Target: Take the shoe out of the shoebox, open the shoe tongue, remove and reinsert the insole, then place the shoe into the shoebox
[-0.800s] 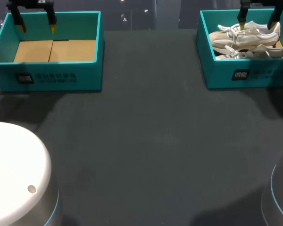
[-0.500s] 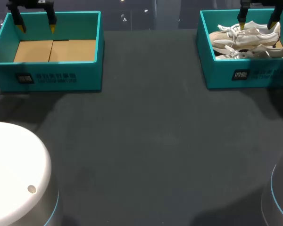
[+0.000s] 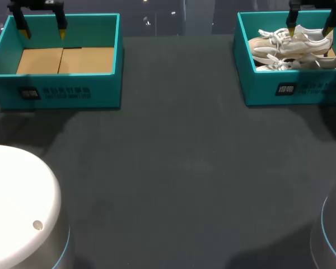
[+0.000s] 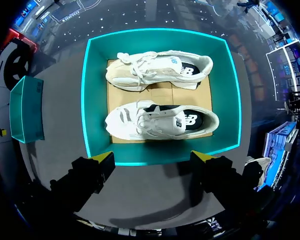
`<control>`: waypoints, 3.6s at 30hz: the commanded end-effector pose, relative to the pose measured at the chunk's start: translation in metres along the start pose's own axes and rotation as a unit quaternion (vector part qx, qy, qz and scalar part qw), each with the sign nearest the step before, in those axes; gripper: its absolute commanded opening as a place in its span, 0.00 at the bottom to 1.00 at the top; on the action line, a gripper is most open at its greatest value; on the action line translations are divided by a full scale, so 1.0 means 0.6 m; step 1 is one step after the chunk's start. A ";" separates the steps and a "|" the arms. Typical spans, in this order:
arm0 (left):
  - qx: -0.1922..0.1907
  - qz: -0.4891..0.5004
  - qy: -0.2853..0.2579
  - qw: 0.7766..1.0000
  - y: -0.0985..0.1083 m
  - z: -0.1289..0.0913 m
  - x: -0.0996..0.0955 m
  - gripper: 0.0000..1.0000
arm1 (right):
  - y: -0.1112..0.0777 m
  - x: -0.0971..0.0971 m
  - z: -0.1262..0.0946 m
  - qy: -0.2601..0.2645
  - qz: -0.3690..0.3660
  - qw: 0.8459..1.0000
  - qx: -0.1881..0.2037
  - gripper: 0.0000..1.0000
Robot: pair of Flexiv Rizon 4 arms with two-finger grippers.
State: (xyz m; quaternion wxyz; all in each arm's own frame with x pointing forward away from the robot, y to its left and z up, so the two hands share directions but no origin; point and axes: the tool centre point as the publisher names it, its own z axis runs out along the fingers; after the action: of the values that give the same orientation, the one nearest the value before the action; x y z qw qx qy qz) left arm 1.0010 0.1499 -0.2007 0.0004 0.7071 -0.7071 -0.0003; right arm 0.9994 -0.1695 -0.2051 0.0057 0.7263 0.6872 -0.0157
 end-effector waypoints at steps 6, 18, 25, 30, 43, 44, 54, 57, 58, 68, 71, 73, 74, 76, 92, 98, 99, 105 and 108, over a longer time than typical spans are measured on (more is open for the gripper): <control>0.000 0.000 0.000 1.000 0.001 -0.001 0.000 1.00 | 0.004 -0.069 0.015 -0.015 0.019 1.000 0.001 1.00; 0.000 0.000 0.000 1.000 0.001 -0.001 0.000 1.00 | 0.015 -0.152 0.060 -0.037 0.030 0.999 -0.004 0.95; 0.000 0.000 0.000 1.000 0.001 -0.001 0.000 1.00 | 0.027 -0.186 0.103 -0.042 0.032 0.999 0.005 0.82; 0.000 0.000 0.000 1.000 0.001 -0.001 0.000 1.00 | 0.034 -0.204 0.135 -0.040 0.029 0.999 0.010 0.81; 0.000 0.000 0.000 1.000 0.001 -0.001 0.000 1.00 | 0.050 -0.238 0.189 -0.046 0.031 0.998 0.020 0.72; 0.000 0.000 0.000 1.000 0.001 -0.001 0.000 1.00 | 0.051 -0.240 0.193 -0.046 0.031 0.998 0.020 0.71; 0.000 0.000 0.000 1.000 0.001 -0.001 0.000 1.00 | 0.055 -0.250 0.231 -0.047 0.033 0.998 0.024 0.56; 0.000 0.000 0.000 1.000 0.001 -0.001 0.000 1.00 | 0.055 -0.251 0.239 -0.047 0.032 0.998 0.026 0.53; 0.000 0.000 0.000 1.000 0.001 -0.001 0.000 1.00 | 0.055 -0.251 0.241 -0.047 0.032 0.998 0.027 0.53; 0.000 0.000 0.000 1.000 0.001 -0.001 0.000 1.00 | 0.046 -0.249 0.264 -0.037 0.034 0.998 0.036 0.62; 0.000 0.000 0.000 1.000 0.001 -0.001 0.000 1.00 | 0.046 -0.251 0.270 -0.035 0.034 0.998 0.039 0.60; 0.000 0.000 0.000 1.000 0.001 -0.001 0.000 1.00 | 0.047 -0.252 0.272 -0.033 0.033 0.998 0.041 0.53; 0.000 0.000 0.000 1.000 0.001 -0.001 0.000 1.00 | 0.047 -0.253 0.274 -0.032 0.033 0.998 0.042 0.49; 0.000 0.000 0.000 1.000 0.001 -0.001 0.000 1.00 | 0.047 -0.253 0.277 -0.029 0.032 0.998 0.043 0.48; 0.000 0.000 0.000 1.000 0.001 -0.001 0.000 1.00 | 0.043 -0.252 0.264 -0.013 0.047 0.998 0.037 0.00; 0.000 0.000 0.000 1.000 0.001 -0.001 0.000 1.00 | 0.046 -0.257 0.239 -0.011 0.057 0.998 0.035 0.00; 0.000 0.000 0.000 1.000 0.001 -0.001 0.000 1.00 | 0.046 -0.259 0.234 -0.012 0.057 0.998 0.035 0.00; 0.000 0.000 0.000 1.000 0.001 -0.001 0.000 1.00 | 0.057 -0.268 0.212 -0.026 0.061 0.997 0.028 0.00; 0.000 0.000 0.000 1.000 0.001 -0.001 0.000 1.00 | 0.063 -0.271 0.200 -0.033 0.062 0.997 0.025 0.00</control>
State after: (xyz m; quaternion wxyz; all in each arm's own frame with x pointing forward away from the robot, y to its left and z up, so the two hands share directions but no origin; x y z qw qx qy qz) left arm 1.0011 0.1498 -0.2007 0.0004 0.7072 -0.7071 -0.0004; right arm 1.0253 -0.3391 -0.3294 0.0086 0.7663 0.6402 -0.0529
